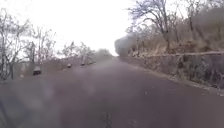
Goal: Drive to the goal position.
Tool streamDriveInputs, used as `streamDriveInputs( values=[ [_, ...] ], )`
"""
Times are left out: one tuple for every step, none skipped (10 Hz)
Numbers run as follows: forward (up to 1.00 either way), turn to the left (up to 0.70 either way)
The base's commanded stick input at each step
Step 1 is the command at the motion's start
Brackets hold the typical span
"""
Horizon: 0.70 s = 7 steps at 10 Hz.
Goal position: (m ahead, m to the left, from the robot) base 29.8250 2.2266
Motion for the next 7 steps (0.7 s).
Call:
streamDriveInputs(
  values=[
    [0.70,0.00],
    [0.70,0.00],
    [0.70,0.00],
    [0.70,0.00],
    [0.70,0.00],
    [0.70,0.00],
    [0.70,0.00]
  ],
)
